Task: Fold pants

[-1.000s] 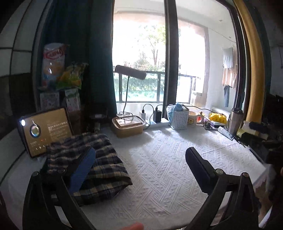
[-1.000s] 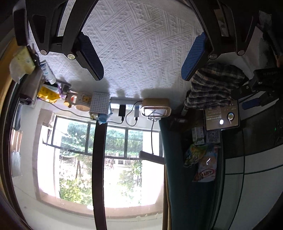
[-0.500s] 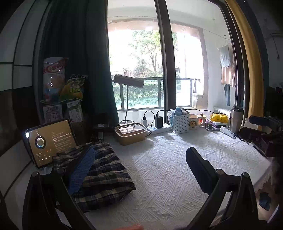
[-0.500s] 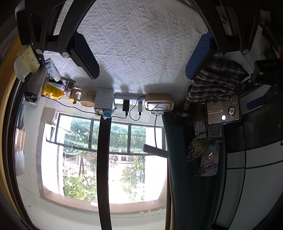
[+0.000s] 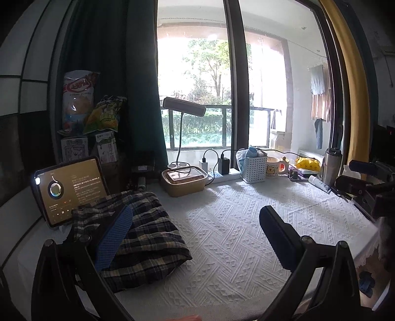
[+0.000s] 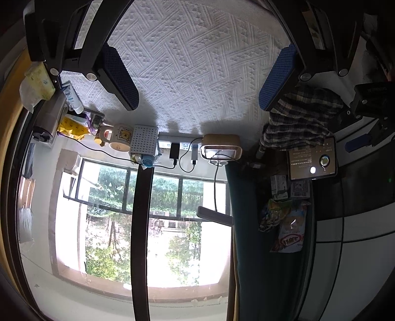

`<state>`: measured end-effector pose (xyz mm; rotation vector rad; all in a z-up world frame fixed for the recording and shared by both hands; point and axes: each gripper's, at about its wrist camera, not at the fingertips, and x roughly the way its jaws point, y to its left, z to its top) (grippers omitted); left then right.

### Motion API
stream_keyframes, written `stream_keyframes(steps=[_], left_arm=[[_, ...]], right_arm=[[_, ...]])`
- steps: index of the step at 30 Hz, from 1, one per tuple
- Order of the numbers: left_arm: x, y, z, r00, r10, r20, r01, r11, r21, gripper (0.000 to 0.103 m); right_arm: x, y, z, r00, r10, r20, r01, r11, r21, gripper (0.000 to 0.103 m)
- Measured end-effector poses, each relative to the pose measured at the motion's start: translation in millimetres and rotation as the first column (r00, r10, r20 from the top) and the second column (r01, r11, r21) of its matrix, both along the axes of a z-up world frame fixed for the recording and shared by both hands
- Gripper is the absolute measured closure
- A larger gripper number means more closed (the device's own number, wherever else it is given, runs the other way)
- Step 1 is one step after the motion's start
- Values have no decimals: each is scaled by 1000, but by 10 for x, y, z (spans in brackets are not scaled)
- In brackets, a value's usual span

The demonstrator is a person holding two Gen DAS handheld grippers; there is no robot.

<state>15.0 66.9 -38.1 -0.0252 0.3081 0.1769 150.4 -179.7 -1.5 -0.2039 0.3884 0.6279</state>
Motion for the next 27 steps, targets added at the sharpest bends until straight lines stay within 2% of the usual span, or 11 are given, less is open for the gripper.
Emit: stream_keyframes(steps=[27], left_arm=[[-18,28,-19,1000,-2,-2,2,1000,-6,1]], right_arm=[[10,20,-30,1000,2,-1,-2,1000,-10,4]])
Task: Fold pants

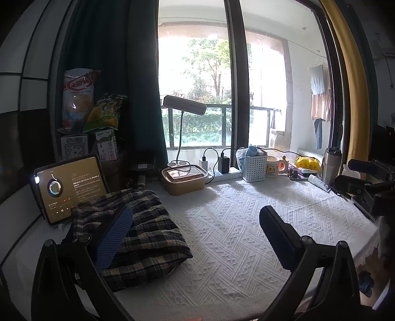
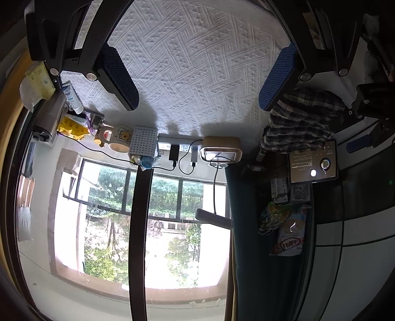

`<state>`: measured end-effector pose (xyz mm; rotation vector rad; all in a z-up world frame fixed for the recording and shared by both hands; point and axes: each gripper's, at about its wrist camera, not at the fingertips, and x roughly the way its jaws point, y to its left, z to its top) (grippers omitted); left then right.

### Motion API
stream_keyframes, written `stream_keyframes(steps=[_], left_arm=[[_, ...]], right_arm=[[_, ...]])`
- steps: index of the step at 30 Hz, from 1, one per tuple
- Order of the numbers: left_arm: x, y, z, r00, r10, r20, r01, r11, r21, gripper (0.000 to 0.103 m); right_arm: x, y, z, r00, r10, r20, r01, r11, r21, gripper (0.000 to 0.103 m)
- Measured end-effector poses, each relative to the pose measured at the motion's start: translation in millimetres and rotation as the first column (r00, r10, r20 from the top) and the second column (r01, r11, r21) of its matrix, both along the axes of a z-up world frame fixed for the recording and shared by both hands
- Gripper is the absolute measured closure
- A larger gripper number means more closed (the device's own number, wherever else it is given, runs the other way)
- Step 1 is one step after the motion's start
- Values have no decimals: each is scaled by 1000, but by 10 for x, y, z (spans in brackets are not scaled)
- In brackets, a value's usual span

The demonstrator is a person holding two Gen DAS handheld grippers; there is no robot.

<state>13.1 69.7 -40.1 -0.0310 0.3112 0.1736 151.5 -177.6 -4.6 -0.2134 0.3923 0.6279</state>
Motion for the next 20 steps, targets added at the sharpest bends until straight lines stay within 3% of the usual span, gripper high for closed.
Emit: stream_keyframes(steps=[20], left_arm=[[9,53,-28,1000,-28,9,28,999,-25,1]], right_arm=[[-12,1,3,1000,-4,0,4,1000,-2,4]])
